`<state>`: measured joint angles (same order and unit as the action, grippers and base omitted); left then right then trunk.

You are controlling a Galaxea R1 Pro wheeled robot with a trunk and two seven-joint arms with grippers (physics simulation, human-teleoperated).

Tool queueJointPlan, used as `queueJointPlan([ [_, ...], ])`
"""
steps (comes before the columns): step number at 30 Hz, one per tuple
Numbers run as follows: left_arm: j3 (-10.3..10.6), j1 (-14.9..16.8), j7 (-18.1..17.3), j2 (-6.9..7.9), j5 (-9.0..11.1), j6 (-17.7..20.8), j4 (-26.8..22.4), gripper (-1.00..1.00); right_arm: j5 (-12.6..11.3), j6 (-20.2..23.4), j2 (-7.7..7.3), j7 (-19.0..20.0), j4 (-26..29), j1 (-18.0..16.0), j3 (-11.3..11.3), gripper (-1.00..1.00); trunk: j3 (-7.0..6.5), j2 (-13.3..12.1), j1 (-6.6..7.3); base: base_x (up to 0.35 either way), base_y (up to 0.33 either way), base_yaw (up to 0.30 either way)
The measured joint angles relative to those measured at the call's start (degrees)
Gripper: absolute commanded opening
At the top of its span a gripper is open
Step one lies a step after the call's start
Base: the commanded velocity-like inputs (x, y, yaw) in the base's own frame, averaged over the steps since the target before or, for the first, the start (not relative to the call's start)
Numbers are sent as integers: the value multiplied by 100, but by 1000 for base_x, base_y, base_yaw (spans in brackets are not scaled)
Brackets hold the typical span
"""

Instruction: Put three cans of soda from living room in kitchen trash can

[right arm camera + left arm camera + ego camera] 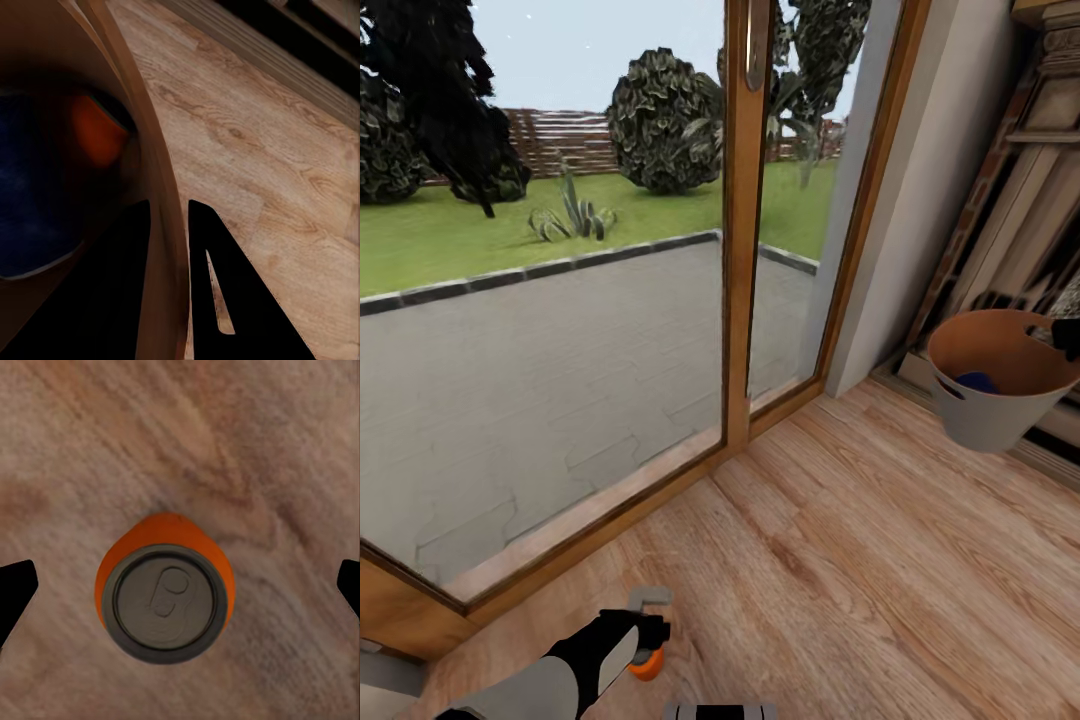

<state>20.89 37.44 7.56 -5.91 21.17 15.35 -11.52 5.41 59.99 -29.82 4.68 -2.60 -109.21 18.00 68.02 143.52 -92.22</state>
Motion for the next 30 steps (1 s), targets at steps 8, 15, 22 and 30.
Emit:
queueJointPlan([
  [8, 3, 0, 0, 11, 5, -133, 0, 100, -20, 0, -2, 3, 1, -2, -24, -100, 0, 0, 0, 0, 0, 0],
  [15, 4, 0, 0, 18, 4, -152, 0, 100, -35, 0, 2, 3, 1, 1, -44, -100, 22, 1, -3, 0, 0, 0],
  [22, 3, 0, 0, 13, 2, -149, 7, 100, -25, 0, -6, 3, 0, 1, -21, -100, 177, 10, -22, 0, 0, 0],
  [30, 6, 0, 8, 3, 0, -143, 9, 100, -38, 1, -10, 3, 1, 0, -38, -100, 221, 13, -26, 0, 0, 0],
])
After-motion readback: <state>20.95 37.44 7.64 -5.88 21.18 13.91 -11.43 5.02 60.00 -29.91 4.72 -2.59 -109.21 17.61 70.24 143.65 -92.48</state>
